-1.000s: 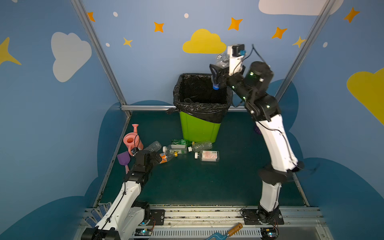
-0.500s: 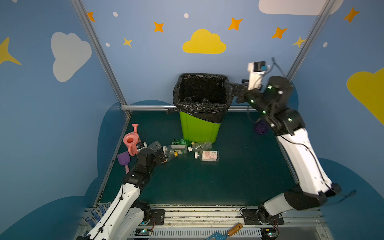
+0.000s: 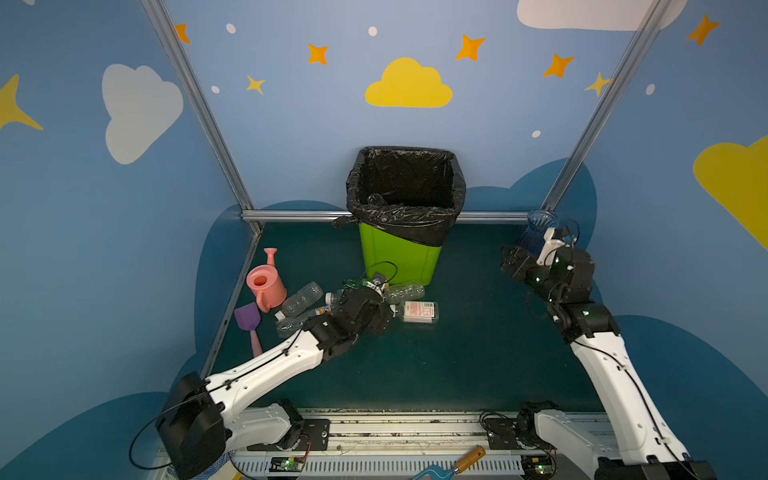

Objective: Throw the plastic bottles in the bin
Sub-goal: 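Open the right gripper over the bin and withdraw while the left reaches toward the pile, then lower the left gripper onto a clear bottle at the bin's base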

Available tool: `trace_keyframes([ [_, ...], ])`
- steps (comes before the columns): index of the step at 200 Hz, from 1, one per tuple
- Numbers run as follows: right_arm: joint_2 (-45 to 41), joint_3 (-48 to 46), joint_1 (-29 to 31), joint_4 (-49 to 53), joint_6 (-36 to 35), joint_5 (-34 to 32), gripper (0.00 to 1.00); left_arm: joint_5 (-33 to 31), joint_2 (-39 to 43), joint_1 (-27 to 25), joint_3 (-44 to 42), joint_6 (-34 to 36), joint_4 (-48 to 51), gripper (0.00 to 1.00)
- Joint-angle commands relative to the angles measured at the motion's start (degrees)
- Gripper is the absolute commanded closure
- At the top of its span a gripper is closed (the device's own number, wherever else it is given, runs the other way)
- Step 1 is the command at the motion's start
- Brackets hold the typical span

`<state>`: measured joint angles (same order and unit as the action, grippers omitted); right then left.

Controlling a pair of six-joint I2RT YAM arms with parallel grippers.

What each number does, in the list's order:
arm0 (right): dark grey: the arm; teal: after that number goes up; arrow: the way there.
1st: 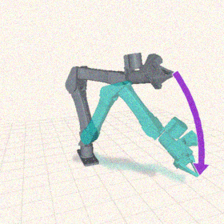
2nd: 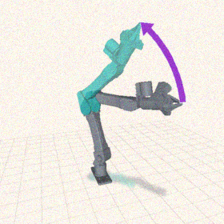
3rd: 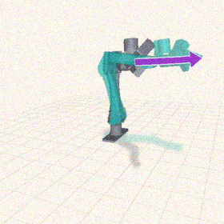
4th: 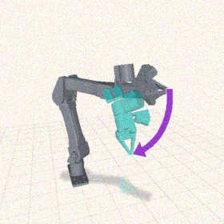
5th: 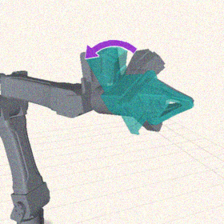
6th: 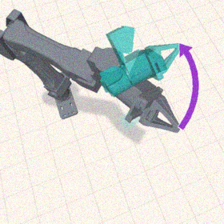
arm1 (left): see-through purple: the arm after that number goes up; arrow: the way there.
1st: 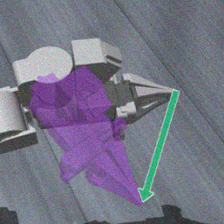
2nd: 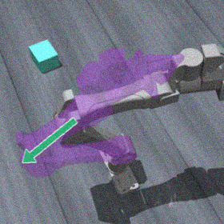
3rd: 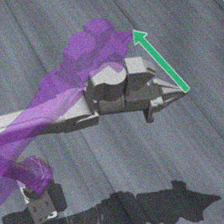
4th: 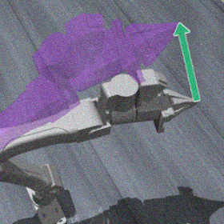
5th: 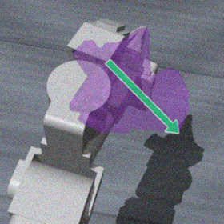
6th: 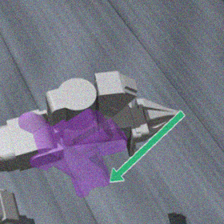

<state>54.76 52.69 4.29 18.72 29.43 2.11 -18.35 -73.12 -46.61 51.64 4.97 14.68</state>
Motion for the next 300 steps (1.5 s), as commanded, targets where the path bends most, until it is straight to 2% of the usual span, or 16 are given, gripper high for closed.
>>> trace_keyframes([
  [1, -6.6, -8.5, -5.0, 0.2, 7.5, 7.5, 0.03, 3.9, -6.2, -2.3, 6.5, 13.0, 3.8, 0.0],
  [17, -9.1, -16.7, -9.1, -1.7, 10.0, 12.2, 0.03, 6.6, -12.3, -3.6, 12.3, 18.7, 7.0, 0.0],
  [44, -12.3, -25.7, -13.7, -4.1, 13.7, 16.3, 0.03, 7.2, -23.4, -4.8, 22.8, 25.1, 14.1, 0.0],
  [90, -12.6, -30.4, -17.6, -5.3, 13.6, 19.9, 0.03, 11.4, -37.1, -4.5, 35.1, 31.6, 21.1, 0.02],
  [149, -8.2, -30.0, -22.5, -6.1, 11.8, 24.0, 0.03, 15.3, -45.3, -2.7, 42.8, 33.6, 24.3, 0.04],
  [221, -5.7, -30.0, -24.0, -6.5, 11.8, 25.6, 0.03, 17.5, -50.2, -1.5, 46.7, 35.3, 25.5, 0.06],
  [249, -5.7, -29.9, -24.0, -6.2, 12.0, 25.8, 0.03, 19.4, -51.7, -1.5, 48.4, 34.9, 27.2, 0.14],
  [300, -7.2, -30.1, -24.2, -4.8, 12.6, 25.5, 0.03, 21.6, -51.5, -2.3, 48.2, 32.5, 28.8, 0.46],
])
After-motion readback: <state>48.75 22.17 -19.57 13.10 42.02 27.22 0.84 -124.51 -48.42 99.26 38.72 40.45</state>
